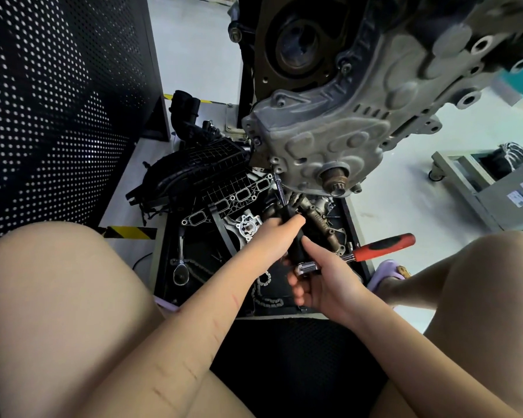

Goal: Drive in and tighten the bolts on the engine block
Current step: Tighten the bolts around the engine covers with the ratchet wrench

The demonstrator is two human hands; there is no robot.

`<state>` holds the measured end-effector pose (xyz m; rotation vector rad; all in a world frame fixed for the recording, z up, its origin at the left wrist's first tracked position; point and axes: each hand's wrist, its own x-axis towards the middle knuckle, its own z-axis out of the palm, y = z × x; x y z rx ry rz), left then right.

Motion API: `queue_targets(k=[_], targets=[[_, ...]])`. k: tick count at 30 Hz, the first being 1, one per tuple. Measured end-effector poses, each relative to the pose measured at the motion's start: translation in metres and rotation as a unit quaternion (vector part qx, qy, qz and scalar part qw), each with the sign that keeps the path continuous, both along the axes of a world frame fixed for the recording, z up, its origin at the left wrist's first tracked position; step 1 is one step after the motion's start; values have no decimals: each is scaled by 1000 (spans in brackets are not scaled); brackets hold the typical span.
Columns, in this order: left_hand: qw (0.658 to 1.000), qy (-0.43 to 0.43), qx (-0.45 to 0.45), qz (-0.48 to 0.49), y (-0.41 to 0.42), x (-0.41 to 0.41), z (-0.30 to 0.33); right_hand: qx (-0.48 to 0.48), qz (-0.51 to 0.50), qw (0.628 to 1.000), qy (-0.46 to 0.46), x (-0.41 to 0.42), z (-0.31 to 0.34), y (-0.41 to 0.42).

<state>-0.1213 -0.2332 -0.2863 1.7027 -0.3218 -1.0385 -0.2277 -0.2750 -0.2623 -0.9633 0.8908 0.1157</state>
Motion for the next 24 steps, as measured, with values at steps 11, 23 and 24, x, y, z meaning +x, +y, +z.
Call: queue_targets(k=[11, 23, 24], targets=[[998, -51, 33, -27, 0, 4, -2, -152, 68, 986, 3, 0, 5, -2], [989, -126, 67, -25, -4, 2, -11, -469, 146, 866, 96, 10, 2, 7], [990, -126, 63, -28, -4, 3, -11, -431, 132, 888, 94, 11, 1, 7]])
